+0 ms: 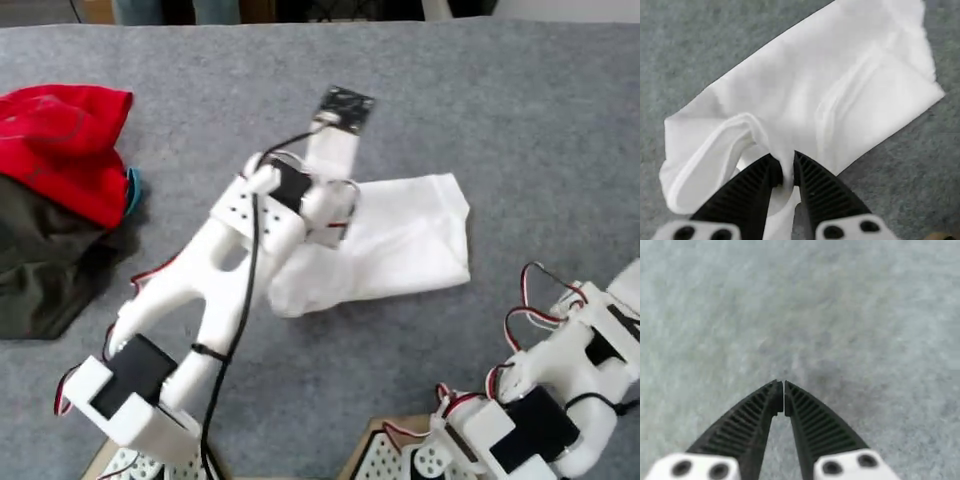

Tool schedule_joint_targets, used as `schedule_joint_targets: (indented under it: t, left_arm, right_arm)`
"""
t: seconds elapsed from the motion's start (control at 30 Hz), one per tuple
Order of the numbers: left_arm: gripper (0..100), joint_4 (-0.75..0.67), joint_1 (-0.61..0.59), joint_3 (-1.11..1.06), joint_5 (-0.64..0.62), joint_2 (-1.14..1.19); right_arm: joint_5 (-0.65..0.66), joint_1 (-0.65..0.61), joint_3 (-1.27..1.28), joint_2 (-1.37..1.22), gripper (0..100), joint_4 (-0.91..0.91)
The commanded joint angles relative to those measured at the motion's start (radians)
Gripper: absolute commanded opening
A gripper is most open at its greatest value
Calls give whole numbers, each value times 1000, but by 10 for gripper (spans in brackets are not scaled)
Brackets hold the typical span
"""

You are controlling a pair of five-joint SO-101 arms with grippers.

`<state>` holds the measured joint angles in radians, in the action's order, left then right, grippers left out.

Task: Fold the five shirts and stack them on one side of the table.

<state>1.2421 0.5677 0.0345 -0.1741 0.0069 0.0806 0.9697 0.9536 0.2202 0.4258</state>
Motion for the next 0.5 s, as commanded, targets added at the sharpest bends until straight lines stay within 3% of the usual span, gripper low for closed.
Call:
schedule_joint_targets:
  t: [0.0,0.3,0.47]
  left_arm:
    - [29,-129,56,58,-5,-6]
    - [30,-516,122,31,-123,110]
    - [30,-543,157,131,-121,229]
  right_arm:
    - [-107,43,10,39,15,-87]
    - [-117,49,15,36,15,-104]
    - [-117,44,16,36,15,-103]
